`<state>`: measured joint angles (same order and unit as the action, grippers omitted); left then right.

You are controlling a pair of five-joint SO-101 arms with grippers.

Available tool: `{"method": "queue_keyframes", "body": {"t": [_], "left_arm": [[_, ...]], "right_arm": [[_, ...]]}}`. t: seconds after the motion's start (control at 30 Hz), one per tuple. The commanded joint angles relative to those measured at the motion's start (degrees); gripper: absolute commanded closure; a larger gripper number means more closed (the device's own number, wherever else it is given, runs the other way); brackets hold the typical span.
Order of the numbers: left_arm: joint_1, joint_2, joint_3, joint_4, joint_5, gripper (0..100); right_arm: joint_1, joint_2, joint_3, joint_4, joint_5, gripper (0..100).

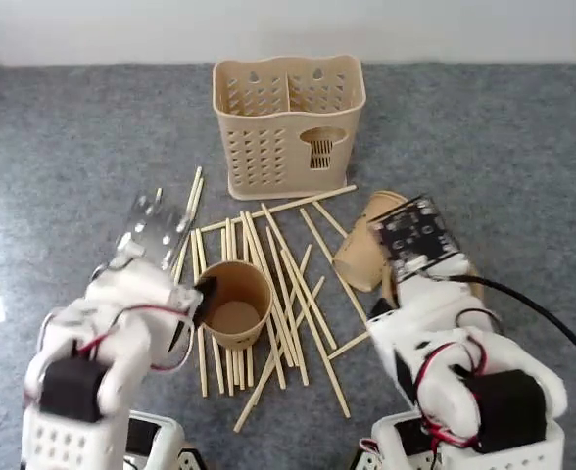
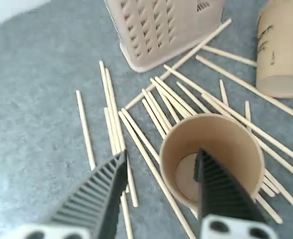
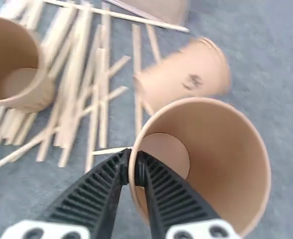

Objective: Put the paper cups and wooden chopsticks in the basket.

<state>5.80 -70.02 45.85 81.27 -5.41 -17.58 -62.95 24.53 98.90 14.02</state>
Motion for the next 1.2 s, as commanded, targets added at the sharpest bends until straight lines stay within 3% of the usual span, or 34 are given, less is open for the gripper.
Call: {"method": "queue_keyframes", "body": {"t": [0.0,0.13,0.5,0.8,1.17], "left_arm": [[-6.68,-4.4,-0.57,0.7,-0.53,79],[-13.63,-3.69,-0.13,-0.7,-1.14,79],[-19.96,1.05,-0.22,-0.7,-2.29,79],[-27.6,1.05,-0.13,-0.09,-2.2,79],[-28.31,1.05,0.04,1.23,-2.2,79]], "right_arm": [[-7.52,0.4,-2.9,-2.95,-2.99,99.1],[-14.37,1.01,-2.9,-7.52,-4.04,99.1],[-27.82,1.1,-2.46,-21.23,-3.43,99.0],[-30.29,9.19,6.51,-33.54,-3.6,99.0],[-35.3,14.73,7.12,-33.98,-4.04,99.0]]}}
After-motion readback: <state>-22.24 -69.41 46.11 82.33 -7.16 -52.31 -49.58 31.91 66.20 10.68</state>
